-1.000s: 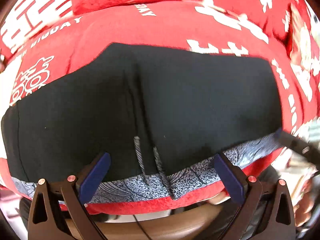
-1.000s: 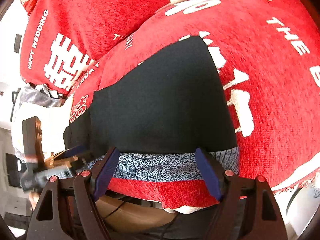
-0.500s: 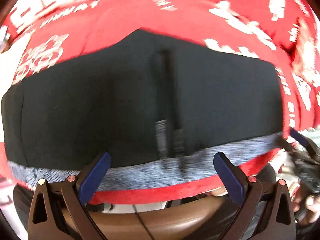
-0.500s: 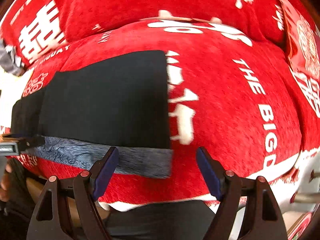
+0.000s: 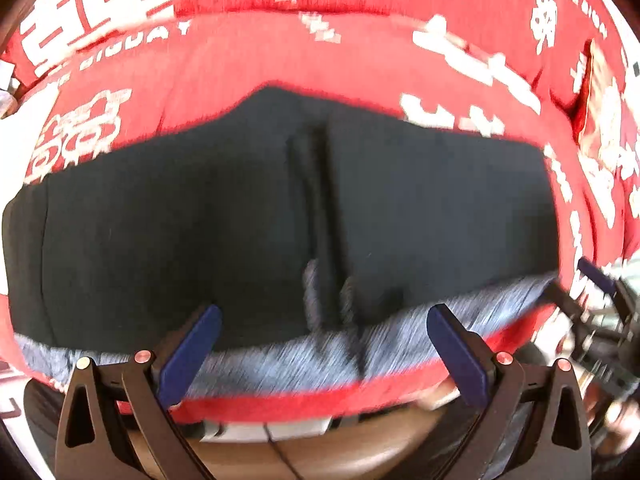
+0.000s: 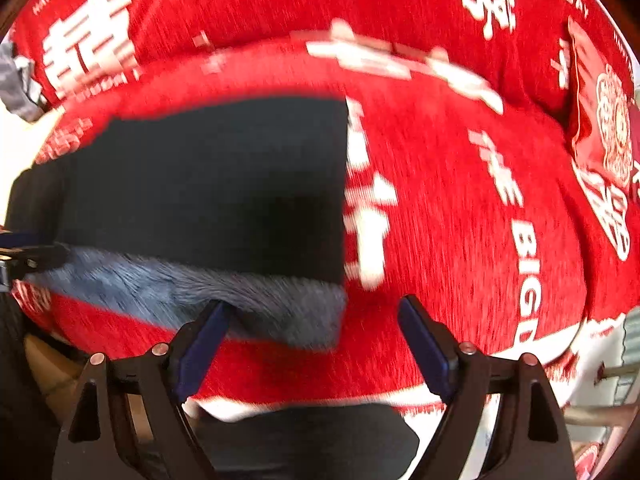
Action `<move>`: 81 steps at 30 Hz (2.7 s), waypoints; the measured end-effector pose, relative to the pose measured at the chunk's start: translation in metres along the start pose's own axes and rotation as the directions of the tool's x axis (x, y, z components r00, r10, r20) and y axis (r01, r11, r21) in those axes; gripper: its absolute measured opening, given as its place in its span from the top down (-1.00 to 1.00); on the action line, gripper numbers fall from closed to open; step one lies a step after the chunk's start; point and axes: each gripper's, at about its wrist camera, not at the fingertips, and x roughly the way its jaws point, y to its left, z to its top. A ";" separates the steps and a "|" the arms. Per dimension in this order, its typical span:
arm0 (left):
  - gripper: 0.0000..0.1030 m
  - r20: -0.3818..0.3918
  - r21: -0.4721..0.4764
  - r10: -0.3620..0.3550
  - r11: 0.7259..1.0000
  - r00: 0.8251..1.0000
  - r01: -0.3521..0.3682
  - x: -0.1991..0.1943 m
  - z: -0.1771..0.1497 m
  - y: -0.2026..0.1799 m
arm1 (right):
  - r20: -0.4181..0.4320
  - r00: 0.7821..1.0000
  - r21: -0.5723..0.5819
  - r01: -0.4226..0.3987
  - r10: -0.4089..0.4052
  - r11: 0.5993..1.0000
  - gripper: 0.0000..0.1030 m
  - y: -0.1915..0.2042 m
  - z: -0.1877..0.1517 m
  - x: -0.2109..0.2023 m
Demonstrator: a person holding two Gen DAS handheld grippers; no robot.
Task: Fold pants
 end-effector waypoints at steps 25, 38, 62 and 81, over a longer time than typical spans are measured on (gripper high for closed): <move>-1.00 -0.017 -0.047 0.096 0.994 0.995 -0.096 0.051 0.036 -0.002 | -0.005 0.999 -0.117 0.033 -0.034 0.993 -0.99 0.045 0.052 0.058; -1.00 0.100 0.038 0.102 0.994 0.990 -0.106 0.013 -0.011 0.012 | 0.035 0.996 -0.020 0.077 -0.077 0.997 -0.99 0.050 -0.002 0.003; -1.00 0.135 -0.308 0.118 0.949 0.984 -0.072 -0.025 -0.063 0.196 | 0.094 0.994 -0.169 0.064 -0.048 0.984 -0.99 0.179 0.029 0.028; -1.00 0.082 -0.329 0.068 0.943 0.994 -0.038 0.004 -0.085 0.258 | -0.309 0.902 -0.775 -0.423 0.302 0.470 -0.99 0.403 0.112 0.105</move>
